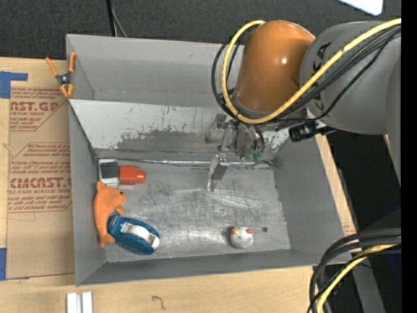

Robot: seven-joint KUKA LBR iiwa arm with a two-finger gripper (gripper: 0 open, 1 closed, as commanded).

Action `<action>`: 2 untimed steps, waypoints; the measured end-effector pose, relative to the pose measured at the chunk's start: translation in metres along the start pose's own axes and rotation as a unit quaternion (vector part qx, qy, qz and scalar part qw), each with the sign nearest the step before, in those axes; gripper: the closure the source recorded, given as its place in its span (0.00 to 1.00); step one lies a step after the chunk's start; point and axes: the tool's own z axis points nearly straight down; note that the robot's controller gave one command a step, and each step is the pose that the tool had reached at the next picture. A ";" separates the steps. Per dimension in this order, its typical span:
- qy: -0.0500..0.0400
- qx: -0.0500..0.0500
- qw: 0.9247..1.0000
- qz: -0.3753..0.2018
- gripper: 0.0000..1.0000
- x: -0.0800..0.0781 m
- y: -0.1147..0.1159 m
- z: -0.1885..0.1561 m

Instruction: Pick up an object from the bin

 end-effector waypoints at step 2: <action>-0.004 -0.001 1.000 -0.022 0.00 0.004 -0.035 0.099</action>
Offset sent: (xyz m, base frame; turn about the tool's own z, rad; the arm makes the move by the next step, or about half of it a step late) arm -0.0167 -0.0437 -0.1235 -0.0004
